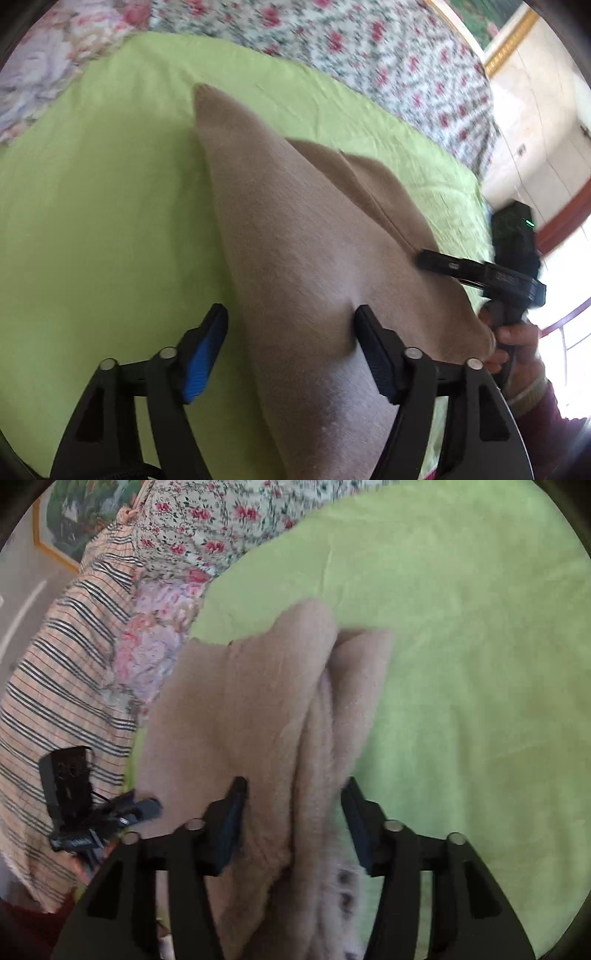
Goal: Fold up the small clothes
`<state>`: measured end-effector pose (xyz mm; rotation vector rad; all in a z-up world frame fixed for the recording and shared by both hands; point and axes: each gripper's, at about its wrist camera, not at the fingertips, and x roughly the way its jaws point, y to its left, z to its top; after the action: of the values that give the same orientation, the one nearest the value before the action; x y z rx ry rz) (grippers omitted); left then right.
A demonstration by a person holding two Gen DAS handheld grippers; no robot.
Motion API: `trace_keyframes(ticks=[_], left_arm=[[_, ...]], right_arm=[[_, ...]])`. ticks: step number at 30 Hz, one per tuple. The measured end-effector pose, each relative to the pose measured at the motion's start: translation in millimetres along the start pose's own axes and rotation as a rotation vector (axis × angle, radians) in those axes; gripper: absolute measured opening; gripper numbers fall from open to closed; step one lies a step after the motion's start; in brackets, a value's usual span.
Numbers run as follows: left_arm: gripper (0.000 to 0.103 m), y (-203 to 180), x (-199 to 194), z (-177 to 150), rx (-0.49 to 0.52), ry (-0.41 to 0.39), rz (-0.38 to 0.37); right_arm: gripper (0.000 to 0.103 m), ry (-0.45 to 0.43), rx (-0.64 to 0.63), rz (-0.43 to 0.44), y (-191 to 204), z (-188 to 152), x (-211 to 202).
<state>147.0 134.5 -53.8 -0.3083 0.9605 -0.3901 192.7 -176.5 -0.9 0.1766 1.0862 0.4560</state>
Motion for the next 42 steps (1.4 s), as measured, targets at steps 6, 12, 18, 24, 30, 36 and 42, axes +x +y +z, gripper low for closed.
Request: trace_keyframes(ticks=[6,12,18,24,30,36,42], left_arm=[[0.075,16.7,4.4,24.1,-0.113,-0.050,0.013],[0.074,8.1,8.8,34.3,-0.101,-0.085,0.085],[0.073,-7.3,27.9,30.5,-0.020,-0.050,0.137],[0.073,-8.4,18.7,25.5,-0.031,-0.051,0.145],[0.073,-28.0,-27.1,-14.9,0.064,-0.084,0.164],[0.073,-44.2,-62.3,-89.5,0.174,-0.053,0.135],[0.073,-53.2,-48.8,-127.5,0.218,-0.010,0.188]], right_arm=[[0.056,-0.071,0.017,0.019,8.5,47.7,3.3],[0.010,-0.139,0.079,0.091,6.2,63.0,16.2],[0.010,-0.115,0.151,0.008,-25.8,33.5,22.2],[0.020,-0.126,0.197,0.039,-26.4,27.7,11.6],[0.038,-0.182,0.073,0.060,8.4,-20.3,-55.6],[0.044,-0.118,0.012,0.077,22.2,-86.7,-74.2],[0.051,-0.078,-0.007,0.065,28.6,-109.4,-60.0]])
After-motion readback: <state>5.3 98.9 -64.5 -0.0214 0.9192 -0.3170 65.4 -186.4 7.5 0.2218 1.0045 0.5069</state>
